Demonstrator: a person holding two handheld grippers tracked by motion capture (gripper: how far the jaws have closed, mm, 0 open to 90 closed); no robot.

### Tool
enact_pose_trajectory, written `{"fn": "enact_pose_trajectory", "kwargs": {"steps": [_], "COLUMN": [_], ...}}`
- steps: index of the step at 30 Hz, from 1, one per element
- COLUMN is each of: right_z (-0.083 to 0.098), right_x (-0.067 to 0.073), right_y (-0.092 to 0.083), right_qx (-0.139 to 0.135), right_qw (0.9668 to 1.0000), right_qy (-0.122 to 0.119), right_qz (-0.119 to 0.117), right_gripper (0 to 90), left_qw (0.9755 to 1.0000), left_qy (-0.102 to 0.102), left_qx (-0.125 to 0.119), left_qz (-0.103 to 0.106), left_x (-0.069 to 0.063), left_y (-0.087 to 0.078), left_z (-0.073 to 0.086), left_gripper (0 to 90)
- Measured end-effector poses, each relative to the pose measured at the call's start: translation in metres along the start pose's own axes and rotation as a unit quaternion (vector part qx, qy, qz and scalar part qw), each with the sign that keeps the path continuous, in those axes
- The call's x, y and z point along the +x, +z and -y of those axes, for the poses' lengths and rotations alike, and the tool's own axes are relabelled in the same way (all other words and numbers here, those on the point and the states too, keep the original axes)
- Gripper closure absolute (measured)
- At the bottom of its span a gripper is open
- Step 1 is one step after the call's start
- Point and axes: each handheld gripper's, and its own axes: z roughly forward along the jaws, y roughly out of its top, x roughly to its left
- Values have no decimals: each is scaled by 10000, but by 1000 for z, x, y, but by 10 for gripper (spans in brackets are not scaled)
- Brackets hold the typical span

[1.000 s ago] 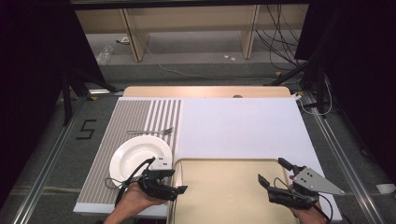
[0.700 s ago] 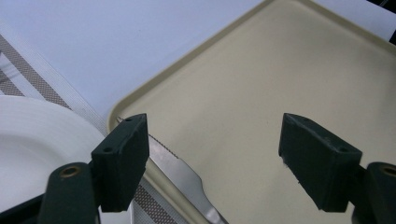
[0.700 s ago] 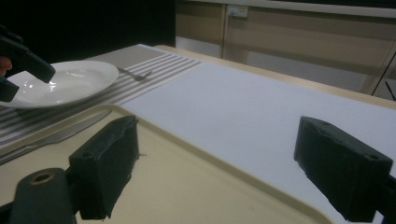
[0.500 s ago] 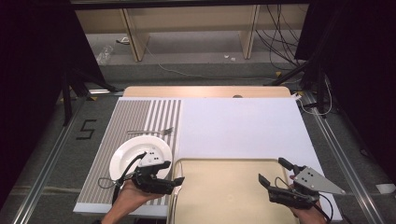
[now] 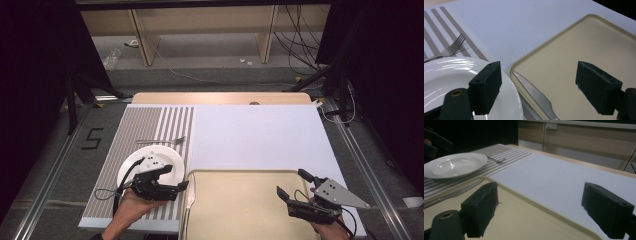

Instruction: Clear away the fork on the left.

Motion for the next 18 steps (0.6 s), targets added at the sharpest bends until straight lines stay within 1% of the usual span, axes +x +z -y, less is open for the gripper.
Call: {"fn": "enact_pose_trajectory", "kwargs": {"steps": [9,10,12,14,17,18], "right_z": [0,0,-1,-1,0,0], "right_x": [1,1,1,2,2,2], "right_y": [1,1,1,2,2,1], "right_qx": [-13,35,33,32,32,45], "right_qw": [10000,10000,10000,10000,10000,10000], "right_qy": [-8,-20,-14,-43,-24,-19], "right_qz": [-2,-7,-8,-15,-4,3], "right_gripper": [147,147,147,146,147,146], "left_qw": [9999,9999,9998,9997,9995,9993], "left_qy": [12,-7,-11,-10,-29,-74], "left_qx": [-51,-66,-72,-101,-168,-221], "left_qz": [-121,-135,-163,-213,-261,-289], "left_x": [6,7,8,10,14,18], "left_y": [-5,-5,-7,-9,-13,-14], "left_z": [0,1,1,0,-1,-1], "left_gripper": [204,204,204,203,203,204]}}
